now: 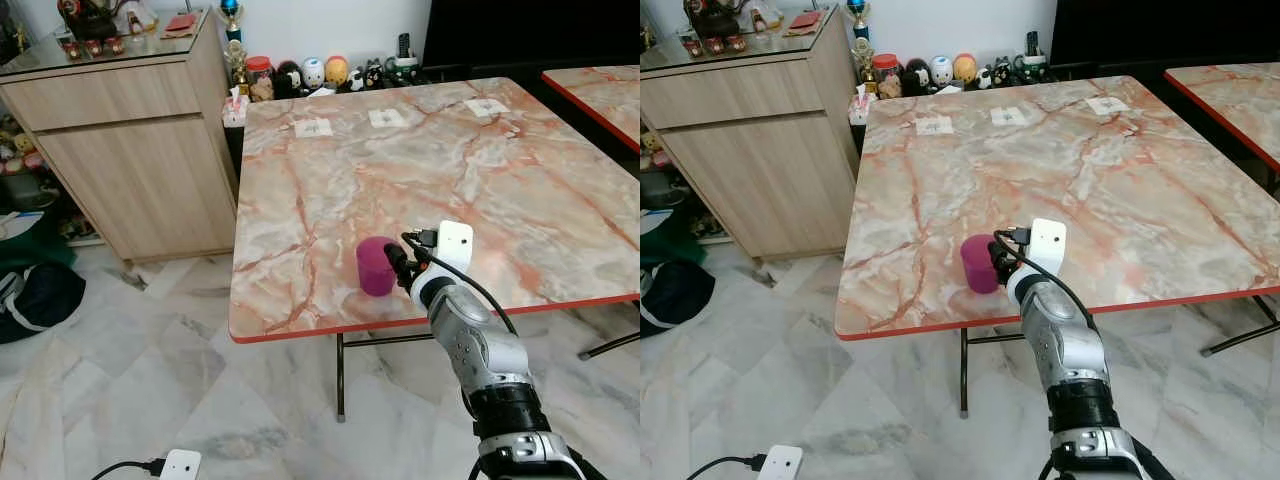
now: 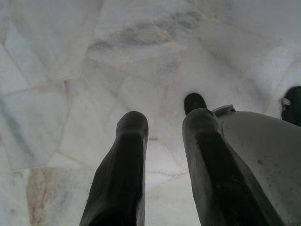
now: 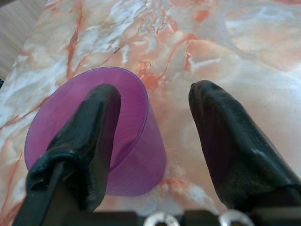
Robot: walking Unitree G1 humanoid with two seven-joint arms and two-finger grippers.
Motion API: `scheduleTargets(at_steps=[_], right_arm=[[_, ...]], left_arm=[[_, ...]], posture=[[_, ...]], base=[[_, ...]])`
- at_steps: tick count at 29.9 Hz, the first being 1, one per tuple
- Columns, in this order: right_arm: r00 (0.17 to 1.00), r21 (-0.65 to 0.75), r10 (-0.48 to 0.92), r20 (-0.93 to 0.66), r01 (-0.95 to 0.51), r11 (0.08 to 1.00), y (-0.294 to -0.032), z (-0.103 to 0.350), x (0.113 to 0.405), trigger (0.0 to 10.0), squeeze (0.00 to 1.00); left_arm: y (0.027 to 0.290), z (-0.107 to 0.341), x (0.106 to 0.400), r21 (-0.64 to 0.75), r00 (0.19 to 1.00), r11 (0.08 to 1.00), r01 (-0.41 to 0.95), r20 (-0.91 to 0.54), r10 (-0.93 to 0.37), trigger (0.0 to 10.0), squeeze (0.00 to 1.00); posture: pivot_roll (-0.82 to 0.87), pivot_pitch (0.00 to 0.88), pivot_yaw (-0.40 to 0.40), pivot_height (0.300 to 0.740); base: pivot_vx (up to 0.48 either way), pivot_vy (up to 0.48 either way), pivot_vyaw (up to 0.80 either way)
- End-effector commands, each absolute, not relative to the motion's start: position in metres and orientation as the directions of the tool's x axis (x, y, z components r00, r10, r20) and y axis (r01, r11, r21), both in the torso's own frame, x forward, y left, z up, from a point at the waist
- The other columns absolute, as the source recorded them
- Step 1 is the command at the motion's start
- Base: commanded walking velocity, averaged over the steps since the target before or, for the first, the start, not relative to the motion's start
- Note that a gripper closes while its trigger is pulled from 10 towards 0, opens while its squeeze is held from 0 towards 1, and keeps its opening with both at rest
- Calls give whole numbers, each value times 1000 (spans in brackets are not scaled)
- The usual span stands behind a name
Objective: Setting the table
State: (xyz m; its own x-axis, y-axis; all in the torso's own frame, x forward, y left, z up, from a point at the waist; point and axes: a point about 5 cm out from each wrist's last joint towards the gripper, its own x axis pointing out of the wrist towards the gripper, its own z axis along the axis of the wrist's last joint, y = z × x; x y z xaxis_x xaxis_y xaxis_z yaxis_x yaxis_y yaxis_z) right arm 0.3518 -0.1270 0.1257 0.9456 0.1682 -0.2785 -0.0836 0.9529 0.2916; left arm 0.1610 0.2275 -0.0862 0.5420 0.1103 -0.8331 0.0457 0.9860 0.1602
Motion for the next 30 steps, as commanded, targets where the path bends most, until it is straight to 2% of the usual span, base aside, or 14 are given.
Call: scheduleTargets(at_steps=[1,4,5,6,7,8,30], right_arm=[[937,302,175,-304,-80,950,-124,120,352,10000,0],[937,304,177,-303,-81,949,-124,120,353,10000,0],[937,305,177,-301,-81,949,-124,120,353,4902,0],[938,308,177,-300,-80,948,-124,120,353,1059,0],[938,309,177,-300,-80,948,-124,120,353,1059,0],[938,309,176,-299,-79,948,-124,120,353,0,0],[936,310,176,-305,-77,948,-121,120,354,0,0]], left_arm=[[231,-88,155,168,524,985,40,-843,123,10000,0],[231,-88,155,168,524,985,39,-843,123,10000,0],[231,-88,155,169,523,985,40,-843,123,10000,0],[231,-88,155,169,523,985,41,-844,123,10000,0],[231,-88,155,169,523,985,41,-844,123,10000,0],[231,-88,155,169,523,985,41,-844,123,10000,0],[231,-89,153,160,516,986,41,-849,116,10000,0]], posture=[[-79,29,43,740],[-78,29,43,740],[-79,30,44,740],[-79,29,44,740],[-79,29,44,740],[-78,31,43,740],[-69,29,43,740]], base=[[0,0,0],[0,0,0],[0,0,0],[0,0,0],[0,0,0],[0,0,0],[0,0,0]])
